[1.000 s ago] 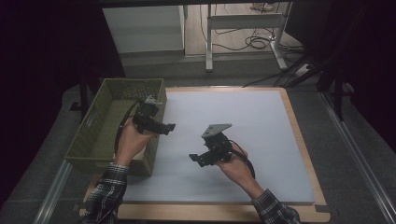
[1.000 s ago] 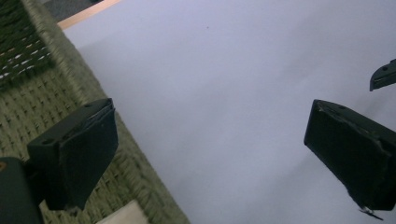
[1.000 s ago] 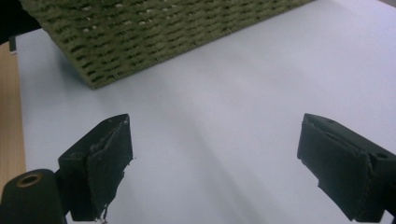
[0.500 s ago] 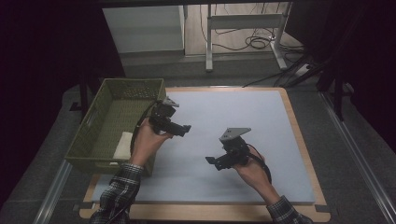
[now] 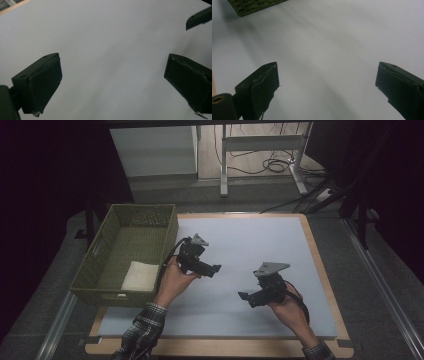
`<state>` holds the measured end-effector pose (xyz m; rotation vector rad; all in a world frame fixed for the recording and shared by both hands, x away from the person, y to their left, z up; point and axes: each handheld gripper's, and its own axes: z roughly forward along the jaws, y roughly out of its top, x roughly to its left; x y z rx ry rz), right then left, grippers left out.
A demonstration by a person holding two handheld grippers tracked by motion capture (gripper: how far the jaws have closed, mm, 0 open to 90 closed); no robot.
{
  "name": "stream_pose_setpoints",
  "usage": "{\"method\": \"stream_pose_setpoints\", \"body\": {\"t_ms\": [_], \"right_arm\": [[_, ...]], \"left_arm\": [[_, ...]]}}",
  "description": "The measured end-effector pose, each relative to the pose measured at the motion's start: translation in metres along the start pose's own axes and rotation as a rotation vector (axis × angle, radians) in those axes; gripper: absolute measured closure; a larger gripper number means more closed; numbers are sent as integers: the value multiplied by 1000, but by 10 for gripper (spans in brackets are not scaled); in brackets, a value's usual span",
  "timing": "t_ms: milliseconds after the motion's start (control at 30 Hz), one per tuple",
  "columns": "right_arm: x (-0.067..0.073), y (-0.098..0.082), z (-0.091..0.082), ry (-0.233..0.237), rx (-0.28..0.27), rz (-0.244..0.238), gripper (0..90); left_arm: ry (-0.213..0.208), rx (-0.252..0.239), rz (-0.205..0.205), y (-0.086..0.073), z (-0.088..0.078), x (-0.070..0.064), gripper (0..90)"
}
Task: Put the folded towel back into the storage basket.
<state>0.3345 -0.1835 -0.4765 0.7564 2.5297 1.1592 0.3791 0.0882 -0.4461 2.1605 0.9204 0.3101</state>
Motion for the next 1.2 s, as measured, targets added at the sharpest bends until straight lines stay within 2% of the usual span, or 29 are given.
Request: {"method": "stream_pose_setpoints", "body": {"t_ms": [67,200,300,467,633,733,833,900,933,1033,1200], "right_arm": [[-2,-5,-4,-7,3,5,52],[-7,-17,-11,-16,1,27,52],[-10,-26,-14,-28,6,34,52],[-14,-40,-17,-57,25,37,52],[-17,-54,-16,-72,47,41,52],[-18,-62,-15,-78,62,47,52],[-20,-71,-11,-82,84,50,52],[-20,-76,-7,-95,106,46,50],[-20,-78,-6,-98,109,44,42],[-20,-79,-6,-97,96,50,41],[-20,-80,-5,-96,93,53,41]], "left_arm": [[-7,-17,5,-7,4,-4,20],[-41,-29,-9,-23,11,-10,20],[-29,-21,-3,-36,15,-15,19],[-42,-29,-8,-56,17,-21,19],[-17,-4,6,-79,20,-29,20],[-16,15,-7,-93,24,-32,19],[10,41,-2,-105,28,-35,19],[24,60,7,-110,31,-36,16],[22,47,13,-112,31,-36,7],[26,46,0,-113,31,-36,12],[29,46,11,-113,32,-36,3]]}}
